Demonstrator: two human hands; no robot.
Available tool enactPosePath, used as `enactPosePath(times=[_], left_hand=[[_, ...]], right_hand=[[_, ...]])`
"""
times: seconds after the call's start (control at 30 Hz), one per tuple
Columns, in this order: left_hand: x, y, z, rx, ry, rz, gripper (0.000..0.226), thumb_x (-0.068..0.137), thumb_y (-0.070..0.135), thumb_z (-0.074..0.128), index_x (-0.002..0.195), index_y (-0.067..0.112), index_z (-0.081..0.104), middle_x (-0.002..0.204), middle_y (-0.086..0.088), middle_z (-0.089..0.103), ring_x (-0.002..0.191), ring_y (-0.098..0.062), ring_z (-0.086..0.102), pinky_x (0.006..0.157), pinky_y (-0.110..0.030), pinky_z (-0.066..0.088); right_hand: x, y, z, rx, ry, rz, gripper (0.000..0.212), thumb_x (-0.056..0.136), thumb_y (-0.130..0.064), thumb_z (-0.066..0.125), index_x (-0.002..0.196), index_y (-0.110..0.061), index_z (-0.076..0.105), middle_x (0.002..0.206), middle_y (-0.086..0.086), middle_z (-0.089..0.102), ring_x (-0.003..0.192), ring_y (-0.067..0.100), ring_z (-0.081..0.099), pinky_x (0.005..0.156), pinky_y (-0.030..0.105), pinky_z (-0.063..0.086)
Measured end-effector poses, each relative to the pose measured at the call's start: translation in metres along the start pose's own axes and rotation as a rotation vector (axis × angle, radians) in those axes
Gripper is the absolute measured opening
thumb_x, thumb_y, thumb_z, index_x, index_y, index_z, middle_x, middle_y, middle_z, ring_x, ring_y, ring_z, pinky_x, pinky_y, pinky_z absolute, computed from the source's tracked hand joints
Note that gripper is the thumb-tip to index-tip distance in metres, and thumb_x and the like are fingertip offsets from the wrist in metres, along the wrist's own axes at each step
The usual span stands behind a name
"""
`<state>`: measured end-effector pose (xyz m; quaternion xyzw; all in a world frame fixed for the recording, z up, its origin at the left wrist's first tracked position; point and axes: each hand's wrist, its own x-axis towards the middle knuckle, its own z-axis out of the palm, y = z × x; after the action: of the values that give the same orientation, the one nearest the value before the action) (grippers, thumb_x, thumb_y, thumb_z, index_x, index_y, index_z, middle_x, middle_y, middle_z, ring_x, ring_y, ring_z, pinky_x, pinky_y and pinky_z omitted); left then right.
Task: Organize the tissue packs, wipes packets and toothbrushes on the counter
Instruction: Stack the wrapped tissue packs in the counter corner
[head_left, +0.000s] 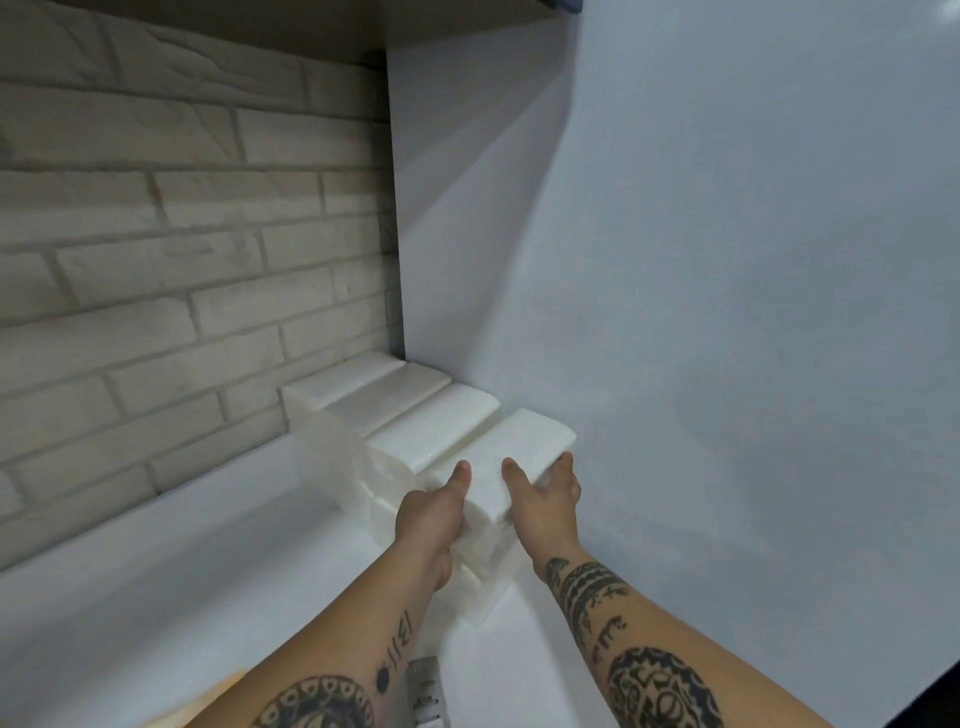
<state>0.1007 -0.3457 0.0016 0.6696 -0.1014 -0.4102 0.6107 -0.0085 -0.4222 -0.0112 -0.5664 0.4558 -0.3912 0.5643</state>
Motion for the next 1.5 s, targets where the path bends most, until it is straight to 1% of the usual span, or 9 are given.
enactPosePath(times=[0.17,0.3,0.53,0.67,0.77,0.87,1.0,1.13,1.5], left_hand=[[0.004,-0.003,0.003,0.006,0.050,-0.009,0.073,0.094,0.058,0.063,0.142,0.003,0.052,0.127,-0.006,0.063,0.110,-0.025,0.059,0.091,-0.031,0.043],[0.001,0.002,0.005,0.024,0.145,-0.015,0.075,0.098,0.059,0.054,0.149,0.004,0.044,0.142,-0.010,0.057,0.126,-0.031,0.056,0.092,-0.032,0.042],[0.002,-0.001,-0.001,0.074,0.105,-0.038,0.091,0.095,0.074,0.040,0.158,0.009,0.031,0.156,-0.005,0.046,0.141,-0.028,0.046,0.107,-0.036,0.039],[-0.017,0.000,-0.027,0.023,0.041,-0.084,0.068,0.100,0.068,0.037,0.143,0.016,0.049,0.135,0.003,0.058,0.124,-0.024,0.054,0.109,-0.038,0.040],[-0.040,0.006,-0.068,0.042,0.022,-0.088,0.036,0.105,0.051,0.045,0.124,0.021,0.051,0.098,0.009,0.055,0.095,-0.019,0.058,0.096,-0.039,0.049],[-0.061,0.012,-0.117,0.127,0.012,-0.031,0.040,0.103,0.042,0.053,0.135,0.018,0.053,0.112,0.003,0.059,0.105,-0.023,0.062,0.078,-0.034,0.049],[-0.099,0.012,-0.198,0.213,0.038,0.078,0.013,0.099,0.029,0.055,0.104,0.023,0.065,0.109,-0.001,0.068,0.086,-0.020,0.063,0.072,-0.031,0.045],[-0.146,0.000,-0.291,0.275,0.167,0.155,0.019,0.097,0.021,0.054,0.105,0.013,0.069,0.101,-0.004,0.070,0.078,-0.020,0.064,0.068,-0.028,0.043],[-0.314,-0.078,-0.530,0.410,0.502,0.175,0.019,0.102,0.025,0.057,0.101,0.010,0.070,0.092,0.001,0.075,0.069,-0.019,0.064,0.056,-0.024,0.046]], right_hand=[[0.006,0.004,0.006,-0.039,-0.045,0.017,0.105,0.095,-0.057,0.063,0.166,-0.023,-0.007,0.172,-0.005,-0.005,0.157,0.023,0.018,0.126,0.047,0.025],[0.010,0.004,0.017,-0.105,-0.092,0.006,0.103,0.098,-0.059,0.057,0.165,-0.020,-0.012,0.173,-0.003,-0.012,0.160,0.018,0.003,0.129,0.045,0.014],[0.017,0.006,0.022,-0.152,-0.096,0.048,0.104,0.098,-0.063,0.053,0.164,-0.020,-0.015,0.173,-0.003,-0.014,0.160,0.021,0.004,0.129,0.048,0.014],[0.009,-0.002,0.022,-0.164,-0.075,0.075,0.101,0.098,-0.069,0.047,0.164,-0.020,-0.012,0.173,-0.004,-0.013,0.160,0.023,0.007,0.128,0.050,0.015],[-0.013,-0.016,0.027,-0.222,0.032,-0.003,0.090,0.101,-0.060,0.048,0.166,-0.016,0.004,0.173,0.001,-0.002,0.158,0.030,0.016,0.127,0.051,0.018],[-0.050,-0.035,0.039,-0.337,0.087,-0.207,0.065,0.102,-0.035,0.057,0.159,-0.017,0.033,0.169,0.004,0.019,0.155,0.027,0.020,0.126,0.051,0.021],[-0.116,-0.045,0.083,-0.470,-0.082,-0.420,0.031,0.097,-0.023,0.060,0.127,-0.026,0.064,0.151,-0.001,0.046,0.142,0.022,0.039,0.121,0.052,0.028],[-0.198,-0.040,0.148,-0.514,-0.299,-0.504,0.019,0.093,-0.018,0.064,0.108,-0.031,0.067,0.129,-0.001,0.059,0.130,0.024,0.052,0.116,0.052,0.035],[-0.426,0.016,0.281,-0.570,-0.831,-0.528,0.022,0.092,-0.020,0.066,0.106,-0.037,0.064,0.110,-0.018,0.057,0.118,0.016,0.058,0.113,0.052,0.039]])
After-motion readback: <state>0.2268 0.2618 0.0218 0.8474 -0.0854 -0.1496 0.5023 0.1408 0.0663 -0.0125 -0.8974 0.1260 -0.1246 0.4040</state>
